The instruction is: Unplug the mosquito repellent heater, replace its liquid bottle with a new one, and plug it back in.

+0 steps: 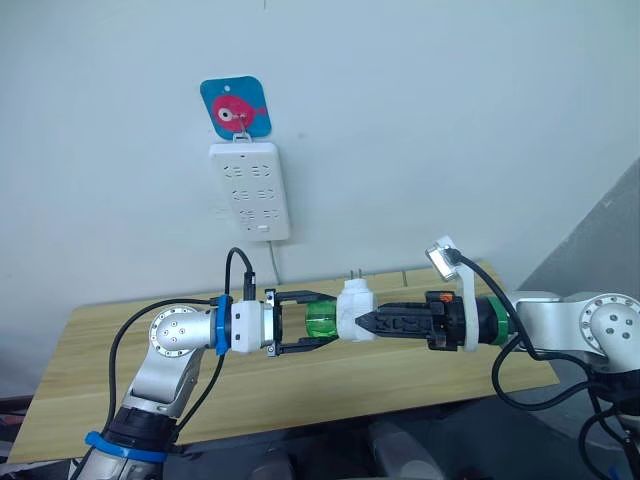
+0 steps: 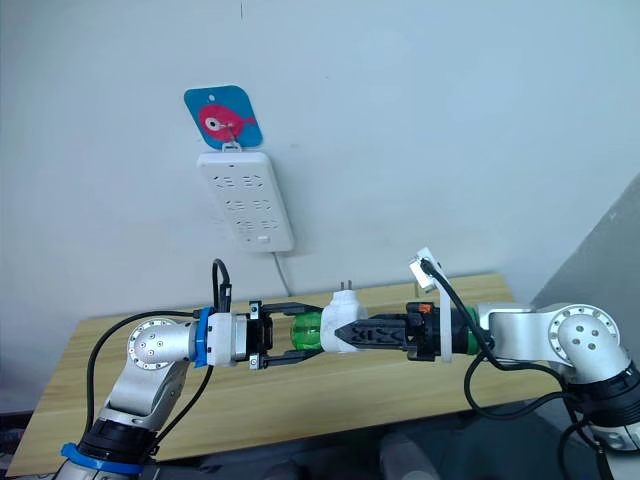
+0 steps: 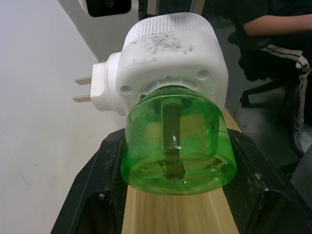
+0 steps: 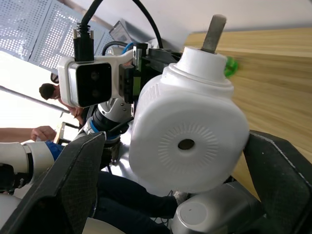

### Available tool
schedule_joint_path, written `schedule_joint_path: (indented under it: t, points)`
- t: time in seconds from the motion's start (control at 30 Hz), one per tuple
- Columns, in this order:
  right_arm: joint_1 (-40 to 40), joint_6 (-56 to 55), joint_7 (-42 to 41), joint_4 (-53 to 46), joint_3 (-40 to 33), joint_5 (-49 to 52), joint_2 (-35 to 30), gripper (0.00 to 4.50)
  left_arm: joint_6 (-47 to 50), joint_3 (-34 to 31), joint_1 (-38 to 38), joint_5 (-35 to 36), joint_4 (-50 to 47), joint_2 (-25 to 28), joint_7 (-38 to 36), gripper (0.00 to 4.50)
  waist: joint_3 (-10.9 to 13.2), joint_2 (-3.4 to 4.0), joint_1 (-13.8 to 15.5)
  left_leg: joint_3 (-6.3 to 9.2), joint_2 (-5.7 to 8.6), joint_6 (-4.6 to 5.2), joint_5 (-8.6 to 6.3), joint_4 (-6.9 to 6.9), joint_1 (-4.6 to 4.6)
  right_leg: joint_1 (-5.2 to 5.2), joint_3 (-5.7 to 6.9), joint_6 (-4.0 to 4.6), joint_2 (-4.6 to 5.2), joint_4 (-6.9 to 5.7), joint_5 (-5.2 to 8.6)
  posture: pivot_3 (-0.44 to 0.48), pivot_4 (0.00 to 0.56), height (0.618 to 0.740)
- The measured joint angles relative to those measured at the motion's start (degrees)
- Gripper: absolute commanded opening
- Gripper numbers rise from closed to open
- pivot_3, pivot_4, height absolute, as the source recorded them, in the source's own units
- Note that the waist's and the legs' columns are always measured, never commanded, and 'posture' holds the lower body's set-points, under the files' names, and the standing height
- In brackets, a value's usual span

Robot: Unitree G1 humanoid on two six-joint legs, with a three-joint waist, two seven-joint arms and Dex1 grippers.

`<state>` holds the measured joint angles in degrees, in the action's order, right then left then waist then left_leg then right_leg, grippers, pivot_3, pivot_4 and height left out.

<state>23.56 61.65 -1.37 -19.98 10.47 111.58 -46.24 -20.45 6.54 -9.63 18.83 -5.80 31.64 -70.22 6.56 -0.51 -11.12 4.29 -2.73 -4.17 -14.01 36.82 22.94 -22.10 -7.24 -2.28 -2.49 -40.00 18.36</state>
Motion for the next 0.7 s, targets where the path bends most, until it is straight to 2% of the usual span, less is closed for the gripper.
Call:
schedule_joint_path:
  t: [0.27, 0.37, 0.47, 0.63, 0.7]
  points:
    - [0.7, 0.0, 1.5, 1.4, 2.0, 0.0, 3.0, 4.50, 0.0, 0.5, 0.0, 0.0, -0.5, 0.0, 0.8, 2.24, 0.1, 0.03, 0.0, 0.00, 0.00, 0.00, 0.00, 0.01, 0.00, 0.00, -0.01, 0.00, 0.00, 0.00, 0.00, -0.176, 0.102, 0.740]
    - [1.0, 0.0, 1.5, 2.1, 2.0, 0.0, 4.0, 3.96, -0.1, 0.6, 0.0, 0.0, -0.5, 0.0, 0.8, 2.24, 0.1, 0.04, 0.0, 0.00, 0.00, 0.00, 0.00, 0.00, 0.00, 0.00, 0.01, 0.00, 0.00, 0.00, 0.00, -0.170, 0.099, 0.740]
    - [1.1, 0.3, 1.5, 3.0, 2.1, 0.0, 4.1, 3.05, -0.3, 0.6, -0.2, 0.1, -0.6, 0.1, 0.8, 2.24, 0.1, 0.03, 0.0, 0.00, 0.00, 0.00, 0.00, 0.00, 0.00, 0.00, 0.00, 0.00, 0.00, 0.01, 0.00, -0.168, 0.097, 0.740]
    - [1.8, 1.2, 1.4, 3.9, 2.1, 0.0, 4.5, 3.06, 0.8, 0.5, -0.2, 0.4, -0.9, 0.2, 0.9, 2.24, 0.1, 0.03, 0.0, 0.00, 0.00, 0.00, 0.00, 0.00, 0.00, 0.00, 0.01, 0.00, 0.00, 0.00, 0.00, -0.167, 0.096, 0.740]
    - [1.8, 1.4, 1.3, 4.0, 2.1, 0.0, 4.6, 3.06, 6.4, 0.8, -0.1, 2.5, -3.2, 2.0, 0.8, 2.24, 0.1, 0.01, 0.0, 0.01, -0.01, 0.00, 0.00, 0.00, 0.01, 0.00, 0.01, 0.00, 0.00, 0.00, 0.00, -0.167, 0.096, 0.740]
